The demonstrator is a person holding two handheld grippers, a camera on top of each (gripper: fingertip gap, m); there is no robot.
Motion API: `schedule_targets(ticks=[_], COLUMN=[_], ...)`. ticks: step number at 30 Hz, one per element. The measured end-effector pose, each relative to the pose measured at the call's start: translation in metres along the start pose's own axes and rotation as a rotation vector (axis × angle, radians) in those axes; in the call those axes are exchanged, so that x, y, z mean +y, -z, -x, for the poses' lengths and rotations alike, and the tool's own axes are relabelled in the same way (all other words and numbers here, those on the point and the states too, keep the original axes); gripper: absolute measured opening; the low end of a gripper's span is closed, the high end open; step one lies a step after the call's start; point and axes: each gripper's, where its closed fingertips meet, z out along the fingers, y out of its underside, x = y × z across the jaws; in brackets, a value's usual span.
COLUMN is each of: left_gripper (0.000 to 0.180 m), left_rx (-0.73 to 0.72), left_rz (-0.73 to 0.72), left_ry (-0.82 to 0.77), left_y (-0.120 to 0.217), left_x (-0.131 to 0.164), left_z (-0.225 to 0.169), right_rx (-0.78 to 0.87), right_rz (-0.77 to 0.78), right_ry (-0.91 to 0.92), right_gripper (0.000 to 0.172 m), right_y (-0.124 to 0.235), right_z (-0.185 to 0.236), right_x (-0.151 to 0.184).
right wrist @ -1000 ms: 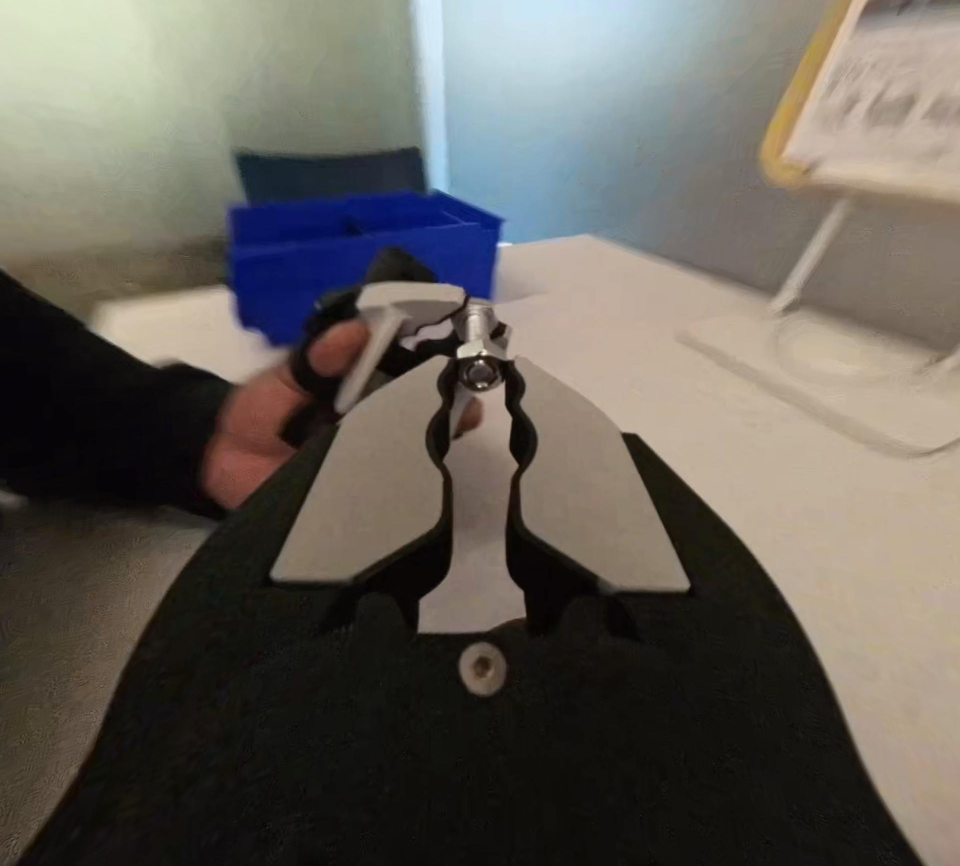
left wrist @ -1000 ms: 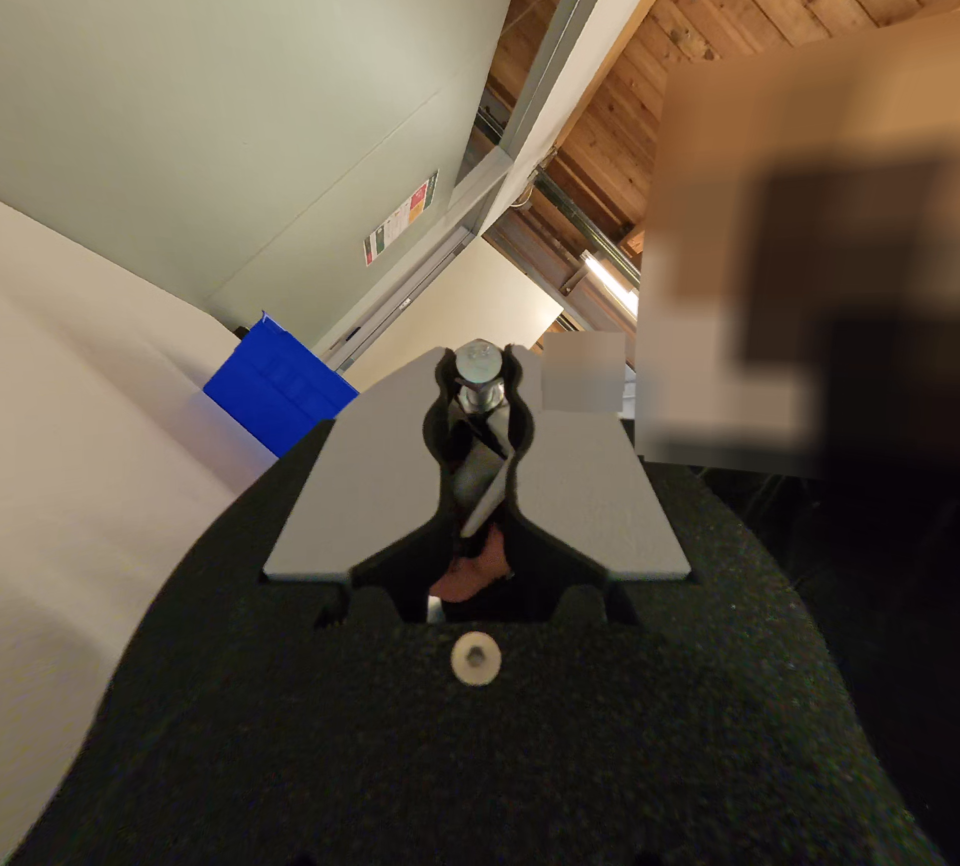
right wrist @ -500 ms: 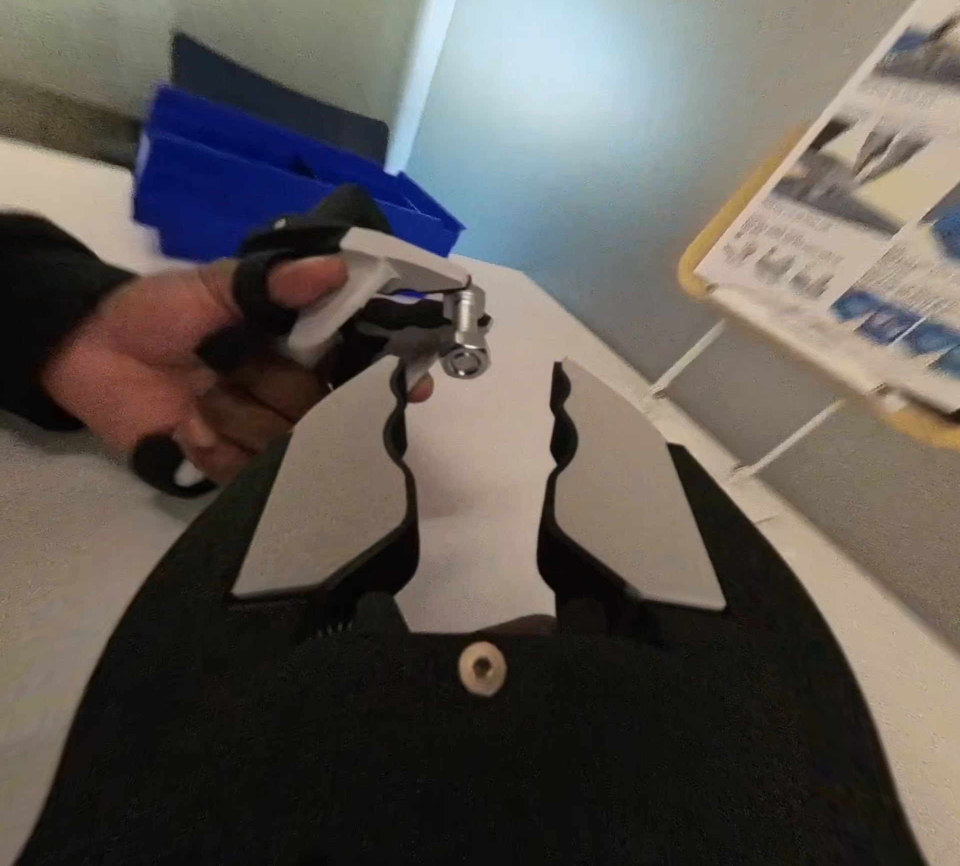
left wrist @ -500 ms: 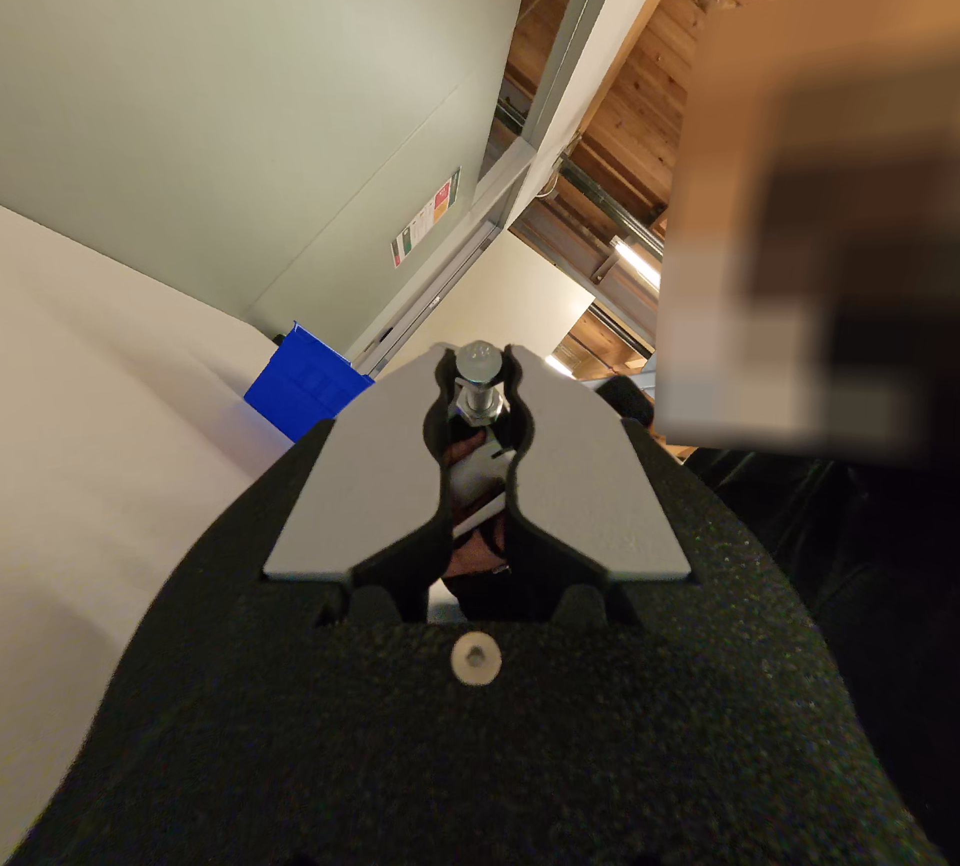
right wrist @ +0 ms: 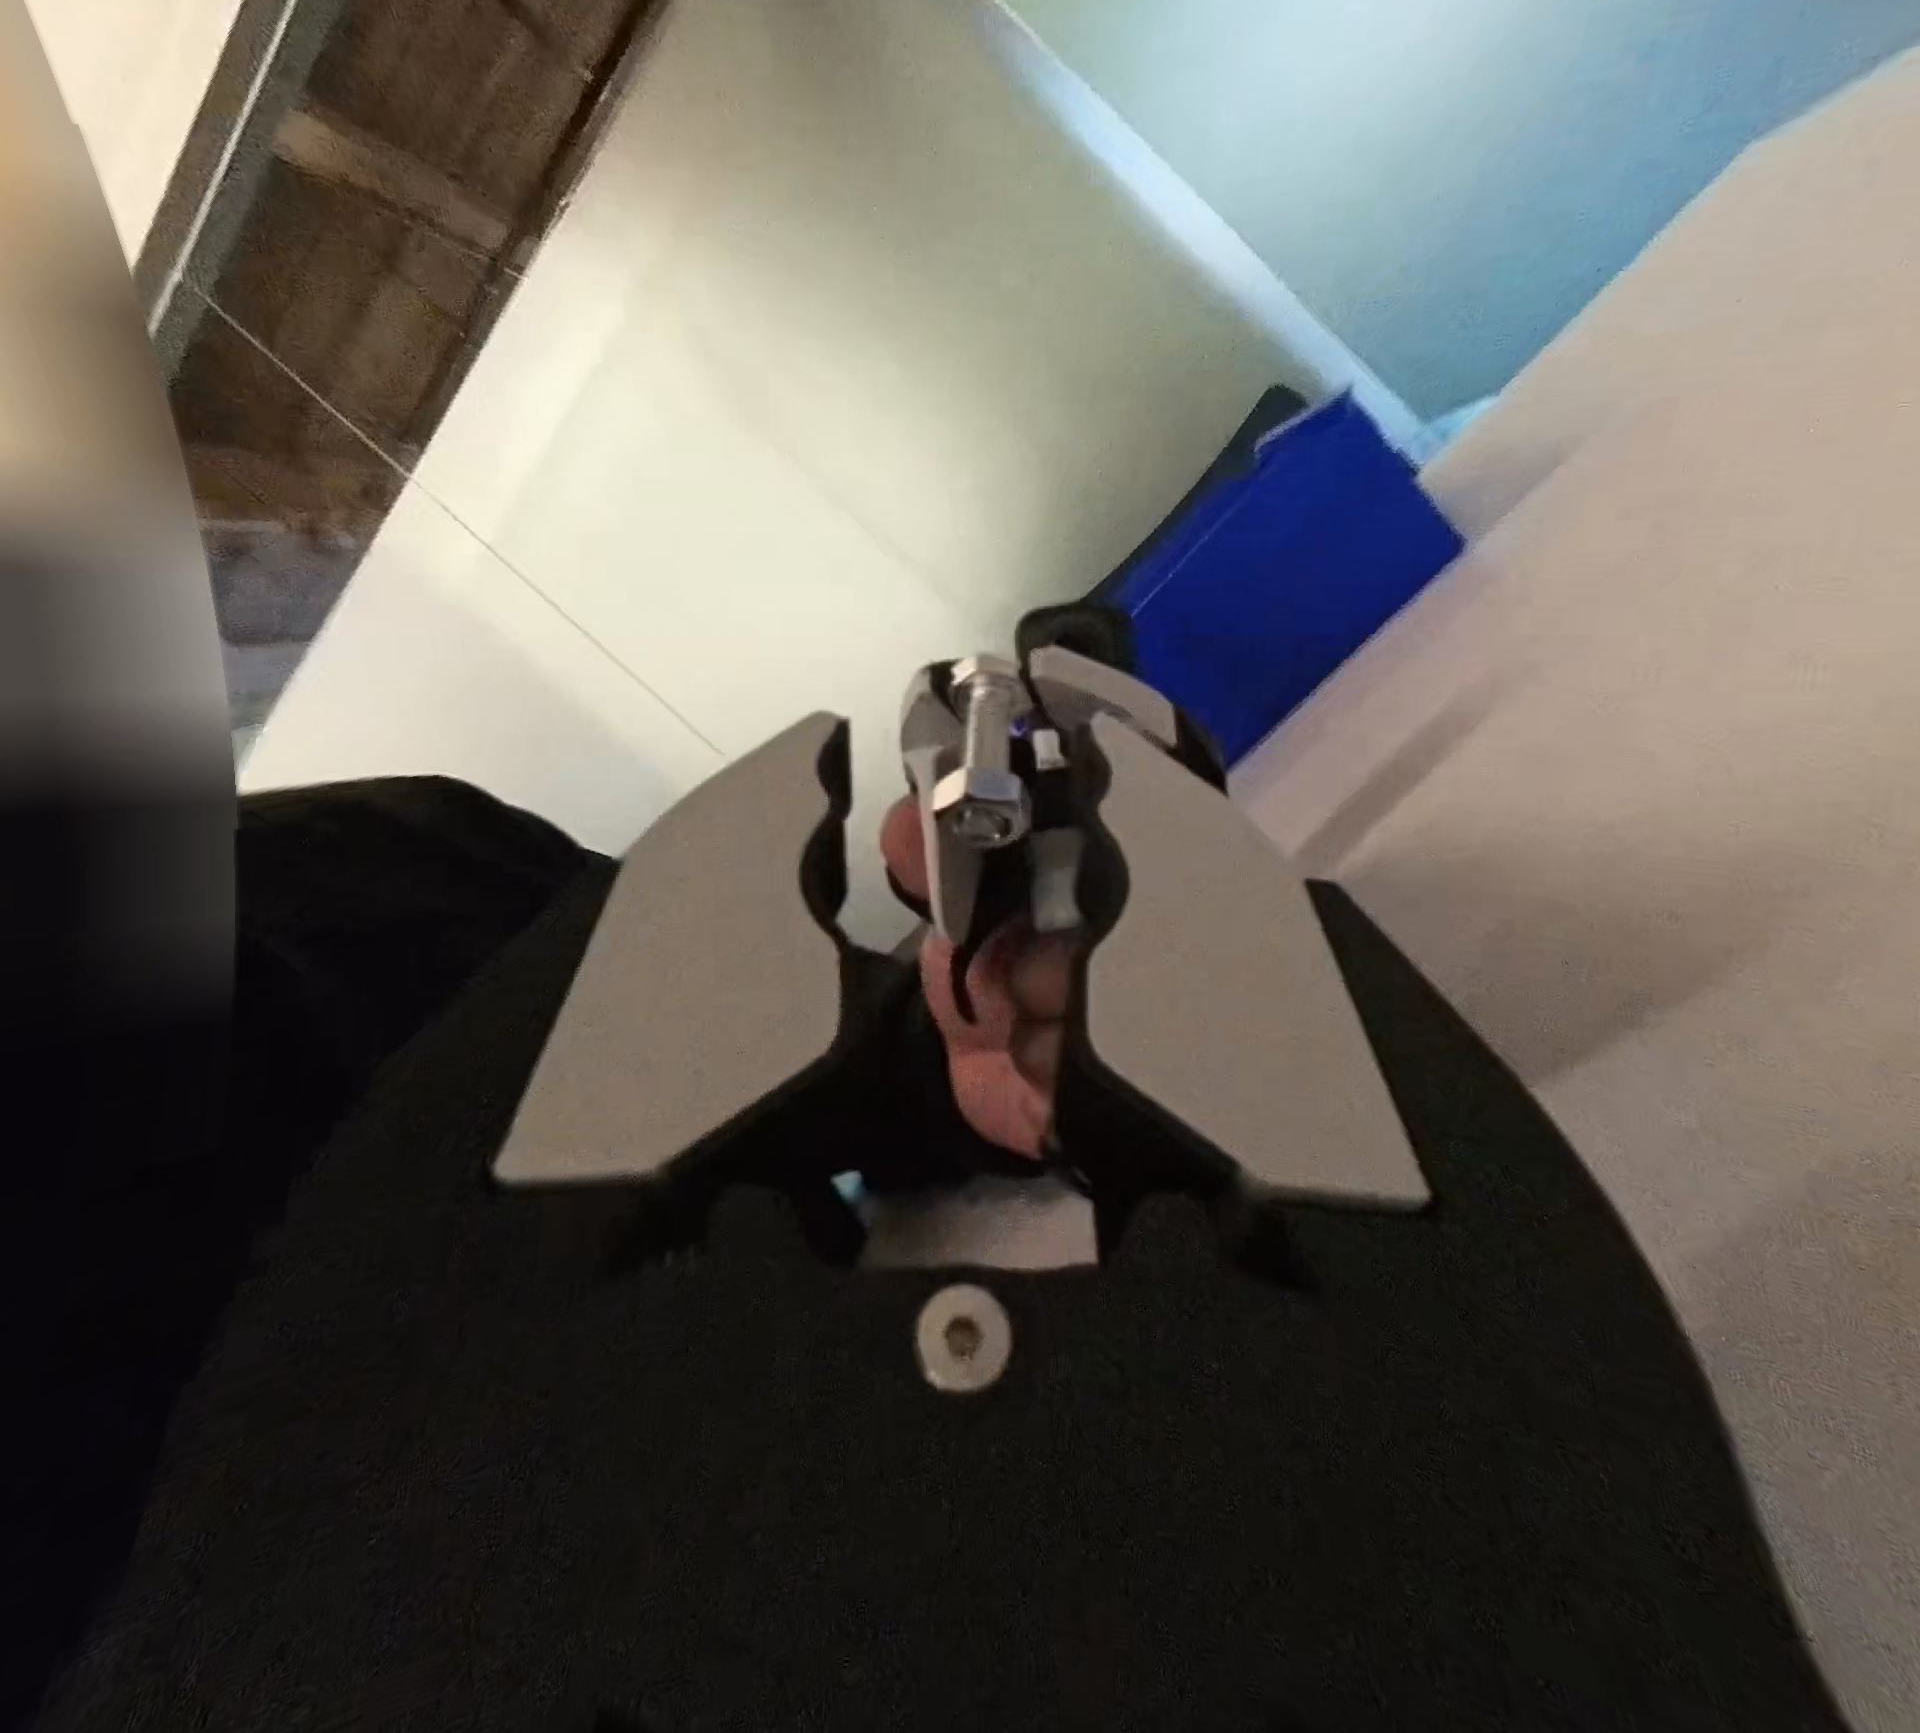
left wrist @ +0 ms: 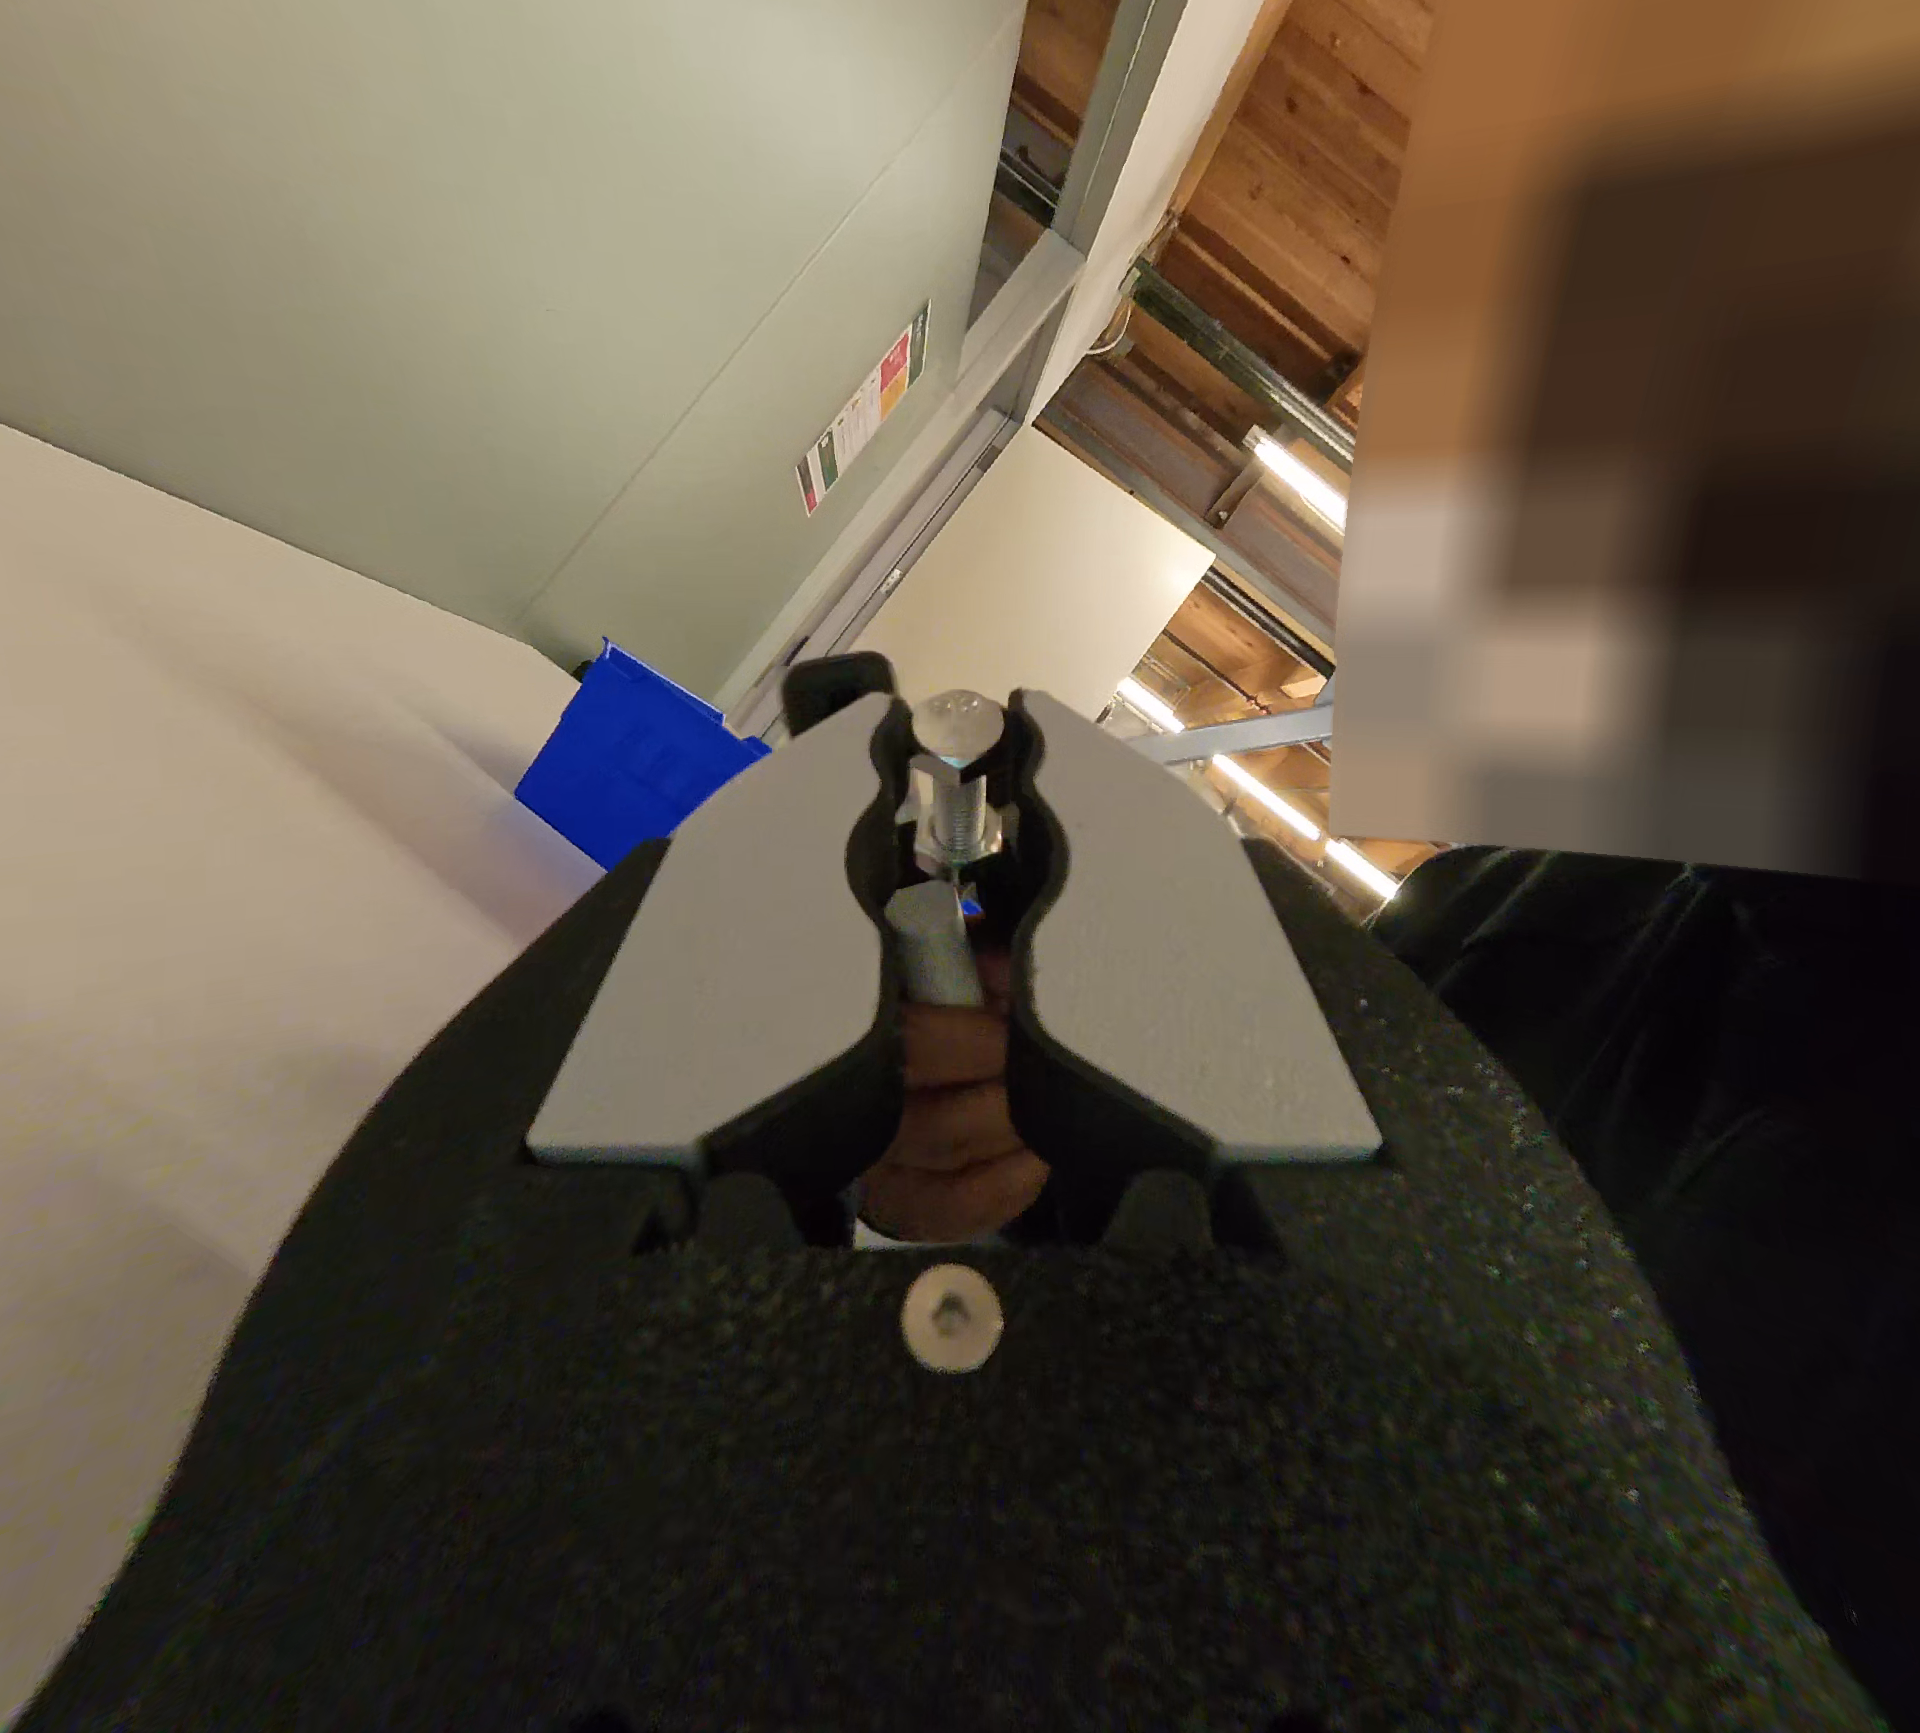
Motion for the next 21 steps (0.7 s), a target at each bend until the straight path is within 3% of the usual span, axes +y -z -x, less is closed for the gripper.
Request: schedule_targets(ticks=[3, 7, 10, 11, 12, 13, 19, 21], left_gripper=[0.016, 0.017, 0.017, 0.017, 0.017, 0.017, 0.017, 0.017], left_rx=[-0.008, -0.015, -0.011, -0.01, -0.007, -0.002, 0.021, 0.017], left_rz=[-0.04, -0.039, -0.023, -0.013, 0.002, 0.006, 0.0, -0.004], left_ry=[0.042, 0.052, 0.059, 0.057, 0.045, 0.03, 0.04, 0.043], left_y=[0.004, 0.004, 0.002, 0.001, -0.001, -0.002, -0.002, -0.002], left_x=[-0.007, -0.006, -0.001, 0.001, 0.004, 0.005, 0.003, 0.003], left_z=[0.004, 0.005, 0.004, 0.003, 0.002, -0.001, -0.002, -0.002], right_rx=[0.135, 0.358, 0.543, 0.551, 0.542, 0.518, 0.1, -0.011], right_rz=[0.017, 0.174, 0.249, 0.221, 0.187, 0.178, 0.142, 0.047], right_ry=[0.443, 1.105, 1.463, 1.495, 1.456, 1.35, 0.176, -0.016], right_gripper=[0.052, 0.055, 0.047, 0.035, 0.018, 0.018, 0.017, 0.018], right_y=[0.002, -0.003, -0.005, -0.005, -0.005, -0.006, -0.009, -0.005], right_z=[0.003, -0.002, -0.012, -0.008, -0.003, -0.001, 0.0, 0.001], right_x=[-0.003, 0.017, 0.023, 0.022, 0.02, 0.02, 0.023, 0.012])
